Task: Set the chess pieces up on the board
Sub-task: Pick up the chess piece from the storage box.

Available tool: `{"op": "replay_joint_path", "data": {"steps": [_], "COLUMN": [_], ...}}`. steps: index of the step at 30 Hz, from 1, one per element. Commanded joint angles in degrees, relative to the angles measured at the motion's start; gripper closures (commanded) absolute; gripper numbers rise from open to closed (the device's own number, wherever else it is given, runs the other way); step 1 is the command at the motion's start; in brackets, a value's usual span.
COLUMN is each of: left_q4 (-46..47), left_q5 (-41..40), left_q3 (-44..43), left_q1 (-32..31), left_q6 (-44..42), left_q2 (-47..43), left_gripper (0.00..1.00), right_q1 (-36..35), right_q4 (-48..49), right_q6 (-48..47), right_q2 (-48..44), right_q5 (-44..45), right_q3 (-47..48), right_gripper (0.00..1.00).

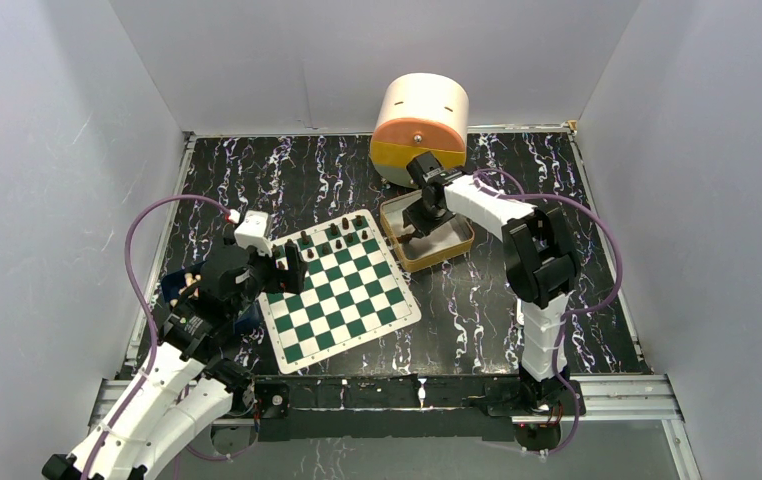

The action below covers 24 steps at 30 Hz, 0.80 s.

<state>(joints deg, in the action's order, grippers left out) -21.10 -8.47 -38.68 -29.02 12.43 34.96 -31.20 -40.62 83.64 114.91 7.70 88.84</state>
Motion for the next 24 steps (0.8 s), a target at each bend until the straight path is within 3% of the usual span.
{"op": "replay_joint_path", "data": {"steps": [1,24], "left_q4": [0.0,-0.4], "left_q5": [-1.5,-3.0], "left_q3": [-1.1,-1.1], "left_q1": [-0.3,-0.3], "left_q6": [-0.7,-0.8], "left_q2": [-0.9,-2.2], "left_gripper": [0.08,0.07], "right_q1": [0.1,-0.5], "right_q4": [-1.0,-3.7], "right_q6": [2.6,6.4], "right_q2": [0.0,4.3], "right_q5": [2.2,1.3], "right_q3": [2.2,5.1], "right_gripper": [0.60,0.57]}}
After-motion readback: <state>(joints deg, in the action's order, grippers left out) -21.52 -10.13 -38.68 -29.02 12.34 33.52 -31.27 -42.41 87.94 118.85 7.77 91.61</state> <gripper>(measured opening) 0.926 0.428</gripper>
